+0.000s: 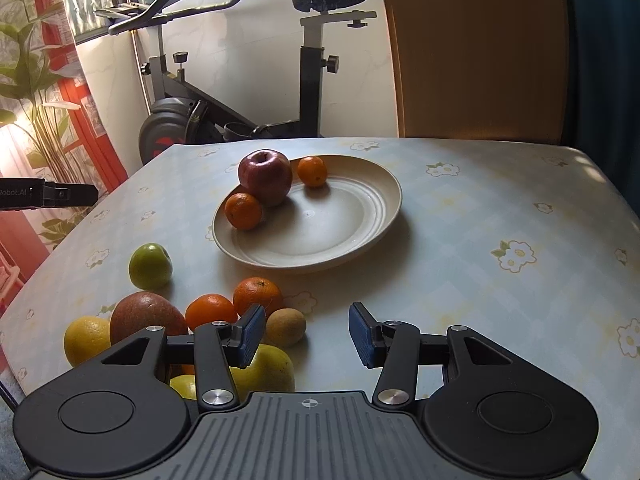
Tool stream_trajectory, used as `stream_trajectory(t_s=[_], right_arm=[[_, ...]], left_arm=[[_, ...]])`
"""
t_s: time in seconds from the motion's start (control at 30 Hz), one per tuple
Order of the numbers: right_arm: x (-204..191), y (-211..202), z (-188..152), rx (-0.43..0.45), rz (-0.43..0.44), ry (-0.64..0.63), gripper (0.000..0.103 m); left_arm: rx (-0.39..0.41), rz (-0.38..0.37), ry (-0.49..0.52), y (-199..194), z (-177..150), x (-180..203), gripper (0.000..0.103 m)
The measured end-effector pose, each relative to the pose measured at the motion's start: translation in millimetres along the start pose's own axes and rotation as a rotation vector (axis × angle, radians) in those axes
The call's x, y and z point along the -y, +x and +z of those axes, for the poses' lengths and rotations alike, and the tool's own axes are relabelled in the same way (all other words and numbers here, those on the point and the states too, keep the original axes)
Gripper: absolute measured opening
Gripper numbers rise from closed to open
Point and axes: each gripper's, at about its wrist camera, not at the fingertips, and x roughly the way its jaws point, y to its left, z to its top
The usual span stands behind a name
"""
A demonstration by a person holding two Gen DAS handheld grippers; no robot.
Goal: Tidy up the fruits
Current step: 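Withdraw both tools from the plate back toward the fruit pile, then grasp the green apple with the right gripper while the left grasps a yellow lemon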
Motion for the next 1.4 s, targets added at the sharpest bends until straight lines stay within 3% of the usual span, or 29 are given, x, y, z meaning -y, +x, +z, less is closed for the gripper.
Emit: stream_trajectory(t_s=[0.7,1.1,1.4], right_arm=[[-17,4,-19,-0.068,0.061,-0.026,0.044],[0,13,-23,-0.079,0.109,0.099,0.047],[1,14,-25,-0.071,0.138,0.129,0.041]], left_arm=[[-0.012,0.017,-0.036,-6,-3,-5,0.050],[-0.038,-0.002,-0.023,2,-12,-1,0.050],[-0.065,-0.006,-0.063,6,-14,-8,0.050]])
